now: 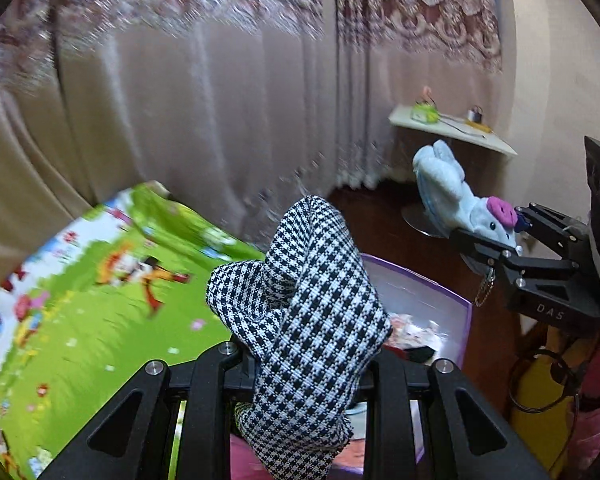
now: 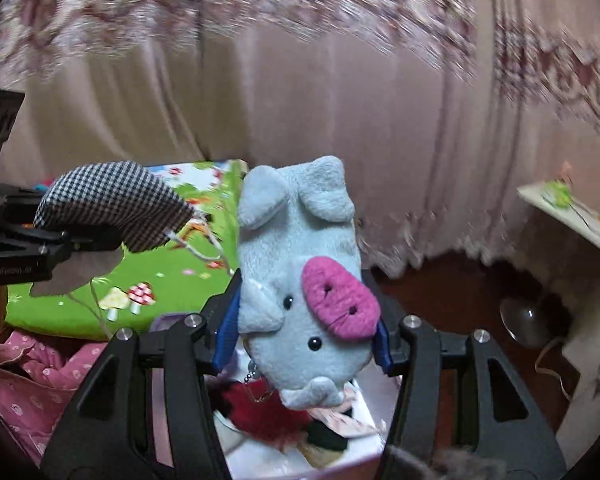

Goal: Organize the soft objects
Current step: 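Carry the pig plush and houndstooth cloth to the purple box and open both tools, then move both tools back over the mat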

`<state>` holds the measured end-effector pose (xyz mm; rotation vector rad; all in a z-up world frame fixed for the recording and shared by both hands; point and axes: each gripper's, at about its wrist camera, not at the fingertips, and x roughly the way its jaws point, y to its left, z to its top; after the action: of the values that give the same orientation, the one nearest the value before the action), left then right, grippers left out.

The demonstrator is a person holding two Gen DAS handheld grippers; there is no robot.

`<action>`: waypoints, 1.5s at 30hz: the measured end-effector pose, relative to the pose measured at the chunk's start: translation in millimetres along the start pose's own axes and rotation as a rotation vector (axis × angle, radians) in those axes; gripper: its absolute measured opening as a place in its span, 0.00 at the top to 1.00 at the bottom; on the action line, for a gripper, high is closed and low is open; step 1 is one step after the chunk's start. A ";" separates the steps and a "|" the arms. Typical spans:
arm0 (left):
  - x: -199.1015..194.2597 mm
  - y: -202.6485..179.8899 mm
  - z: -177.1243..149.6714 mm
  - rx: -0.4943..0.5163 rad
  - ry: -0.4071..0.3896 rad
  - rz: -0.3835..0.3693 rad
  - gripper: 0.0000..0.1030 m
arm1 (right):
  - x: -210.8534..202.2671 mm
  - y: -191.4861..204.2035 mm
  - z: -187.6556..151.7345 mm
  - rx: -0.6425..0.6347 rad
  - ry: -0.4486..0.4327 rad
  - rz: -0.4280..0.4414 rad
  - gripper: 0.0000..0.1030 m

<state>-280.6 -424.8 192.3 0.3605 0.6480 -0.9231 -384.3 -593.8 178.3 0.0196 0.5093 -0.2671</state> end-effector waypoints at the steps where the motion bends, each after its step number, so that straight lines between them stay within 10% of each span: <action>1: 5.0 -4.3 -0.4 -0.005 0.015 -0.012 0.73 | -0.2 -5.5 -1.7 0.007 0.006 -0.010 0.44; 8: 33.6 -20.3 -8.7 -0.050 0.112 -0.106 0.73 | 12.3 -24.3 -6.6 0.023 0.045 -0.035 0.43; 10: 40.5 -21.5 -16.2 -0.060 0.130 -0.173 0.66 | 19.9 -26.0 -9.9 0.031 0.068 -0.024 0.39; 12: 50.0 -20.4 -23.2 -0.073 0.171 -0.280 0.36 | 31.6 -24.9 -19.2 0.024 0.132 -0.011 0.24; 17: 44.5 3.5 -33.8 -0.124 0.167 -0.290 0.29 | 42.0 -25.5 -25.0 0.020 0.189 -0.078 0.20; 21: 18.9 56.6 -39.0 -0.181 0.065 -0.177 0.24 | 34.7 -21.1 -14.1 0.023 0.152 -0.077 0.15; 27: -32.1 187.5 -87.0 -0.343 -0.044 0.185 0.17 | 53.1 21.6 0.6 -0.044 0.166 0.013 0.13; 34: -62.8 349.6 -185.5 -0.491 0.069 0.682 0.15 | 98.5 136.2 13.7 -0.241 0.242 0.249 0.13; 40: -86.8 449.0 -263.4 -0.731 0.120 0.833 0.15 | 159.2 270.5 4.7 -0.419 0.323 0.484 0.12; 45: -83.1 495.7 -289.1 -0.850 0.127 0.817 0.15 | 223.7 371.1 5.7 -0.535 0.367 0.622 0.12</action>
<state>-11.2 64.4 36.3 -0.0983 0.8508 0.1881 -98.4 -291.5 57.3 -0.2942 0.8964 0.4960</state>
